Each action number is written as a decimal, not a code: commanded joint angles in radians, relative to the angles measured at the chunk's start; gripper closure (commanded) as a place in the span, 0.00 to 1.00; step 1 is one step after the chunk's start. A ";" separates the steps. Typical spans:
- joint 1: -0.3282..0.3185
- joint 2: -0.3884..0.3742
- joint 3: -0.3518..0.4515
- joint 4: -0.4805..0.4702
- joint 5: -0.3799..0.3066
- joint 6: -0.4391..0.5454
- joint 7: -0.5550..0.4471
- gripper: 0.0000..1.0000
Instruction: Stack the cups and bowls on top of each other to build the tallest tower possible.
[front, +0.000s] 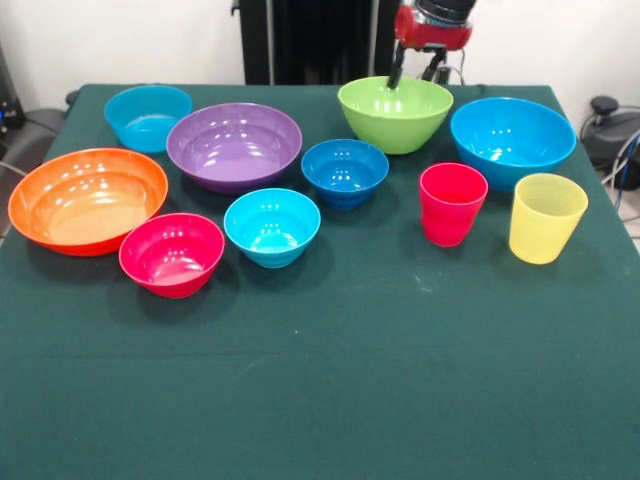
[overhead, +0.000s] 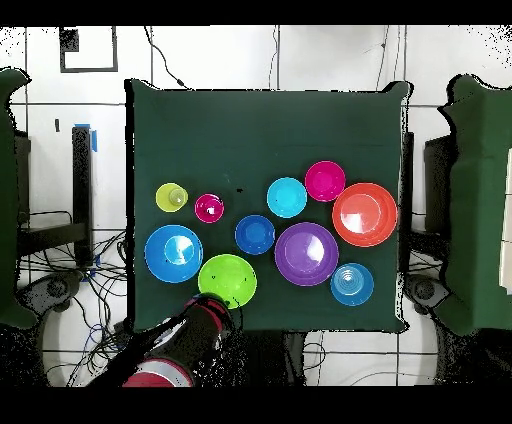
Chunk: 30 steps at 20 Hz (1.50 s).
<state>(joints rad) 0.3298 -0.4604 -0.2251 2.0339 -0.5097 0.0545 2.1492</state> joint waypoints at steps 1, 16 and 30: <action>0.005 0.090 0.044 -0.115 -0.039 -0.081 0.052 0.00; -0.004 0.115 0.048 -0.135 -0.031 -0.092 0.042 0.00; -0.019 0.111 0.081 -0.140 -0.007 -0.068 0.049 0.00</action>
<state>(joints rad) 0.3253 -0.3704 -0.2466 2.0078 -0.5095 0.0233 2.1492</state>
